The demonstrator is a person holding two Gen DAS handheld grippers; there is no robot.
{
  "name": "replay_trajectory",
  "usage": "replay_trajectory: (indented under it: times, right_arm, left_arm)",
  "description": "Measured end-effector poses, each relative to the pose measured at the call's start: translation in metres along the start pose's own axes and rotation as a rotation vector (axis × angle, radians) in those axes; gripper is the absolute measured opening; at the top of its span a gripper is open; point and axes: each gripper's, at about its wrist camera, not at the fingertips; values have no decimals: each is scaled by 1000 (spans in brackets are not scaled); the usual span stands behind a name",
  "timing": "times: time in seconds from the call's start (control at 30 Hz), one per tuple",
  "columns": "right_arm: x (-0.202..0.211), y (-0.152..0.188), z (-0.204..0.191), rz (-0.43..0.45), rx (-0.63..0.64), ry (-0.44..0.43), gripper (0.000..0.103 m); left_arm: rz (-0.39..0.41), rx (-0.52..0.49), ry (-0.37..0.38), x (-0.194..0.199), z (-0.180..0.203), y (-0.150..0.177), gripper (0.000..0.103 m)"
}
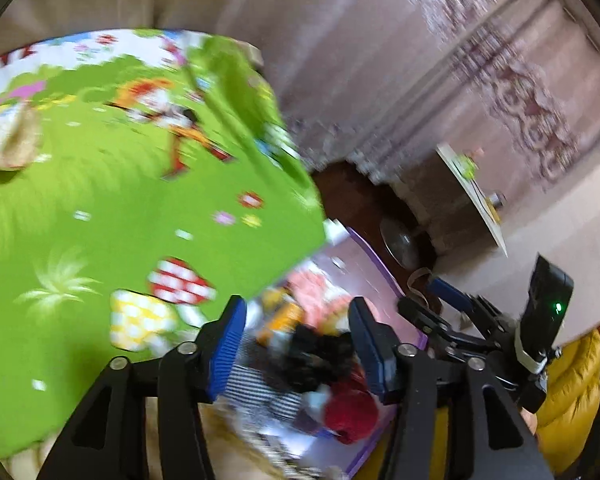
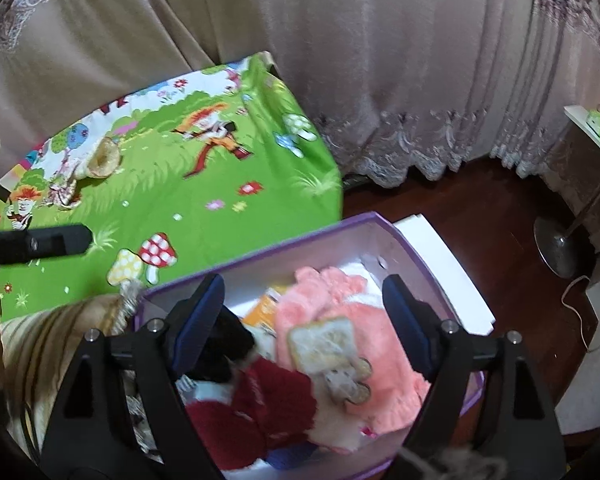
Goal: Organize soft objects
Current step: 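Carry the scrunchie and sponge pad over the box and open both tools, then move both tools back over the patterned cloth bow and white fluffy towel, then grasp the patterned cloth bow with left tool while right tool grasps the white fluffy towel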
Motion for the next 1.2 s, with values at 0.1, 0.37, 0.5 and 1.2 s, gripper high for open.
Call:
replay_trajectory:
  times: [0.1,0.37,0.5,1.2]
  right_arm:
    - [-7,-17,-16,9,24,-26,84]
    - [-35,-79,-82,53,182,-126,88]
    - [-56,-111,-120,61,265,-177,88]
    - [-152,-213,-286,87,629,-326,90]
  left_arm:
    - [61,58,-51,22,-39,-22,61]
    - [215,349,-207,83,-181,-77,63]
    - [259,497,-258,102,-249,-99,63]
    - [153,509,-498,48,-337,-157,39]
Point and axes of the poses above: each gripper's, at about its wrist camera, not at the fingertips, and x roughly against the way its jaws point, z to its right, y to its underside, and after that the axes turned 11 degrees about x, right-handed
